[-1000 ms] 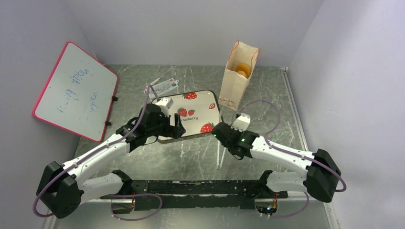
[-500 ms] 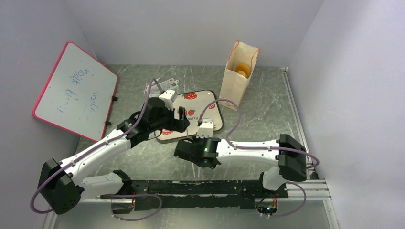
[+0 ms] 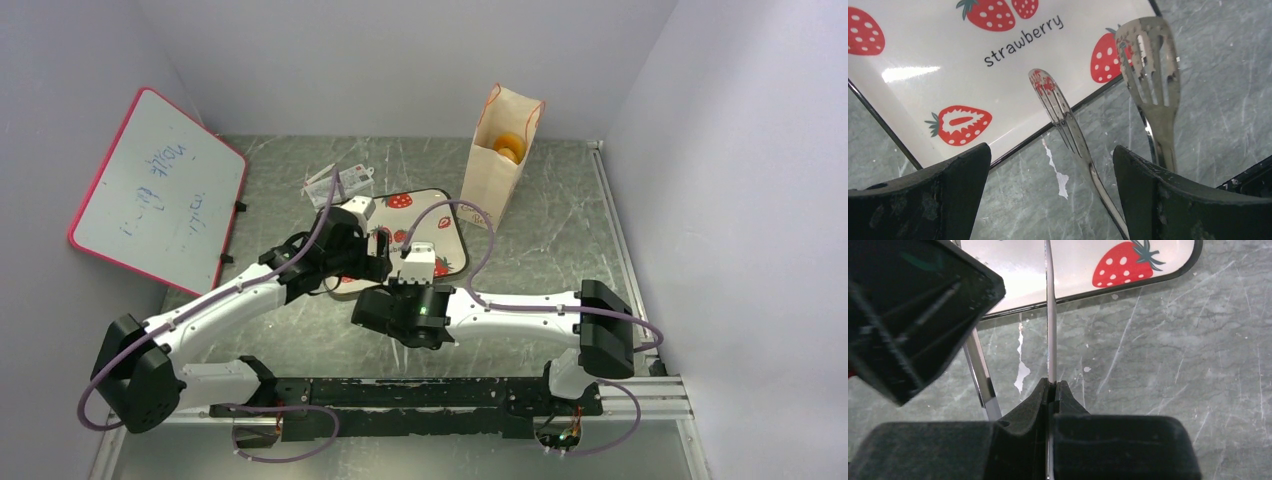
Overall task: Take the fake bread out of the paper bag
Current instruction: Pick up the clamp at the center of the board.
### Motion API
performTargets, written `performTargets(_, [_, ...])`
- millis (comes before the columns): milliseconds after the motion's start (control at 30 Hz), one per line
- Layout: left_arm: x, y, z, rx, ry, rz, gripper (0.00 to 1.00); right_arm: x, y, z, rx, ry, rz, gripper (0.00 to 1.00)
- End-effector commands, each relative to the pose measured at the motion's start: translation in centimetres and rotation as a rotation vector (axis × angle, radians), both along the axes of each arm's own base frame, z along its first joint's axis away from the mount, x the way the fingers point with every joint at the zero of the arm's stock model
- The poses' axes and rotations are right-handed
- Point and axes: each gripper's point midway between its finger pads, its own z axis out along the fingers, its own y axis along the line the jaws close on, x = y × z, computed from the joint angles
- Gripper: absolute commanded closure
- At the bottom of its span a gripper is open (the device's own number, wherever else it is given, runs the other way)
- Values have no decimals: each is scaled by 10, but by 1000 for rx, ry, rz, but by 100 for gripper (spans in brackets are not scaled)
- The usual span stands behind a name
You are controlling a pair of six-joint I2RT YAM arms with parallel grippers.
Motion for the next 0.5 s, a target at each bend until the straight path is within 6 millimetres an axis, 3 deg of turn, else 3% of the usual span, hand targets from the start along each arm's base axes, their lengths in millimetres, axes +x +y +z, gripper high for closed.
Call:
performTargets(0, [4,-4,3,9,18,24,3,8,6,20,16,-68,1,100])
performTargets(133, [3,-5,-3,17,44,23,1,11,8,22,5,-81,2,100])
performTargets(200, [2,-8,-7,20,70,18,13,12,9,24,3,-88,4,100])
performTargets(233, [1,-10,-8,17,81,11,25,13,10,24,2,-91,5,100])
performTargets(267, [1,-11,-8,13,91,12,62,14,11,25,3,-94,9,100])
performTargets(300, [1,-10,-8,12,98,31,89,14,12,26,2,-98,12,100])
performTargets(467, [1,-9,-8,5,114,58,93,18,11,25,-2,-102,6,100])
